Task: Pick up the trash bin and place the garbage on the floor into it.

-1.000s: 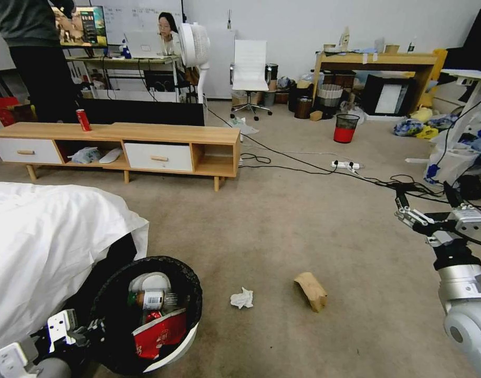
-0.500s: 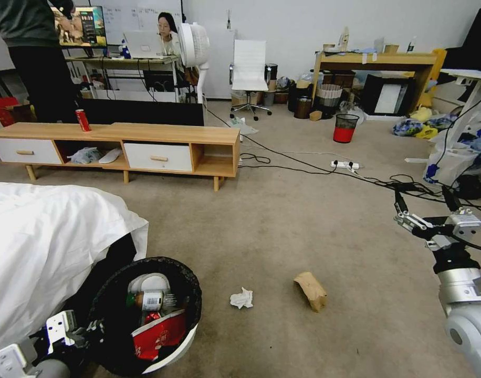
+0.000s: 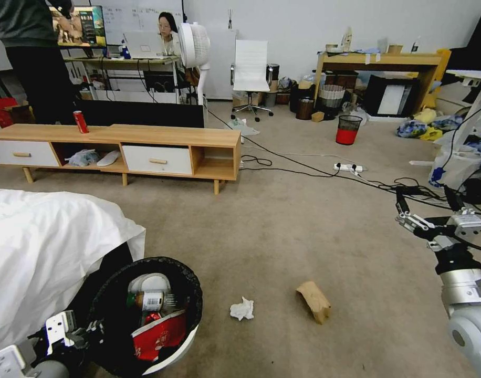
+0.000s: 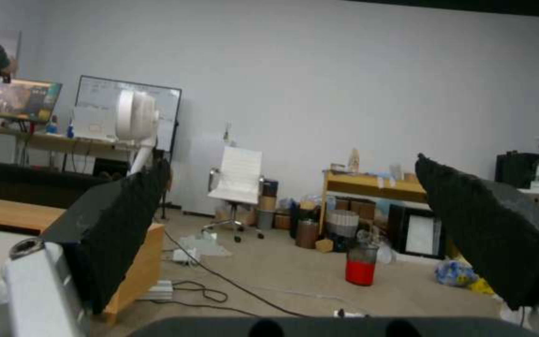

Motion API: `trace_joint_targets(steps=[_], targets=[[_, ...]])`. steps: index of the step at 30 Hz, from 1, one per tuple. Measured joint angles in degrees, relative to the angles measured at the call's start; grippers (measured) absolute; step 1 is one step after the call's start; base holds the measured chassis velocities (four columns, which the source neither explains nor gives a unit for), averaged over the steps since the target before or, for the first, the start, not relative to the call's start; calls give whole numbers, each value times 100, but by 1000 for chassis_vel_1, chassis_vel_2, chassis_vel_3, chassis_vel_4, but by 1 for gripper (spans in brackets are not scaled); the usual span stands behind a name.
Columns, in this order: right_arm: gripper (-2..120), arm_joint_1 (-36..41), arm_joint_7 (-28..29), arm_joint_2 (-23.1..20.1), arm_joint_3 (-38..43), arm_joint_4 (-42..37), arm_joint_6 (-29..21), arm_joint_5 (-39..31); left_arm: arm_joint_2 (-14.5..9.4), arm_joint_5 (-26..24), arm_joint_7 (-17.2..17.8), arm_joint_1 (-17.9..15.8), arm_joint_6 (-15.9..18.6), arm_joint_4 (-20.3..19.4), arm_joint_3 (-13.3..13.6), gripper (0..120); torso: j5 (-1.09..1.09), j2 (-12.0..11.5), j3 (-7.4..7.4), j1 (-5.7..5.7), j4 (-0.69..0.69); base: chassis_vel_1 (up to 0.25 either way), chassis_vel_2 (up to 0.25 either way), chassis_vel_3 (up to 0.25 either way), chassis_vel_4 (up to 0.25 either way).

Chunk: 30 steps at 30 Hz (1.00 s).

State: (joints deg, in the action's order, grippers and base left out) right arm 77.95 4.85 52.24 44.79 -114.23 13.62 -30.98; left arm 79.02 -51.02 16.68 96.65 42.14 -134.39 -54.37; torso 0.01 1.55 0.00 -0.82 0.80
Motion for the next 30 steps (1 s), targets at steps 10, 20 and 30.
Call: trace_joint_targets(steps=[10,20,30], targets=[[100,28,7,0,-12,-9,-5,54,14,0,-14,15,0,-16,2,2,-1,0,0,0,0,-92,94,92,-90],[100,37,-8,-35,-38,8,-14,76,31,6,-22,17,0,-17,2,2,-1,0,0,0,0,-74,64,68,-62],[100,-71,-61,-87,-165,112,-41,71,29,9,-26,13,0,-10,0,2,-1,0,-1,1,0,0,0,0,0]])
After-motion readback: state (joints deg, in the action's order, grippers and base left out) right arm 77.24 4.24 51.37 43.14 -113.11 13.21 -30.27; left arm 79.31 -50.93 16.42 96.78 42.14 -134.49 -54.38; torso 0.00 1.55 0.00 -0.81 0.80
